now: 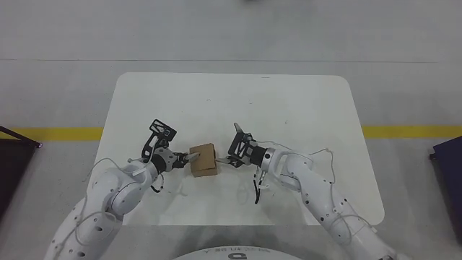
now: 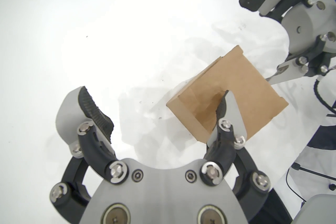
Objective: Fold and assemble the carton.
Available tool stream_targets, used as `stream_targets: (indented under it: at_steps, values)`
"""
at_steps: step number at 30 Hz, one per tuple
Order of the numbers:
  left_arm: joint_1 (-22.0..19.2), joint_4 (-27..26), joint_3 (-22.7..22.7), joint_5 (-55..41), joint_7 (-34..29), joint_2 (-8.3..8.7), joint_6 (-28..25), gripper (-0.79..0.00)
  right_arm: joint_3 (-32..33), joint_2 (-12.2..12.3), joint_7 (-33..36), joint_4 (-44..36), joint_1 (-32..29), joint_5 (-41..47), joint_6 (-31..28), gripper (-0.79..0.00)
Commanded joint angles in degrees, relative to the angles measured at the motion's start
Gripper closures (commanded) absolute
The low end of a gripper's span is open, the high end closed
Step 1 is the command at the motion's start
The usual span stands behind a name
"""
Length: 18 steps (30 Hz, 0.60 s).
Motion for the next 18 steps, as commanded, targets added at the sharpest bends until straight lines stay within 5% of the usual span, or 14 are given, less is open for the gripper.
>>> stream_targets:
  at_steps: [1, 18]
  values:
    - [0.4, 0.1, 0.0, -0.2, 0.4, 0.00, 0.0, -0.785, -0.3, -0.1, 0.1, 0.3, 0.2, -0.1, 0.0, -0.785]
    - [1.1, 0.8, -0.3, 0.1, 1.5, 0.00, 0.7, -0.785, -0.8, -0.5, -0.5, 0.3, 0.7, 0.0, 1.4, -0.785]
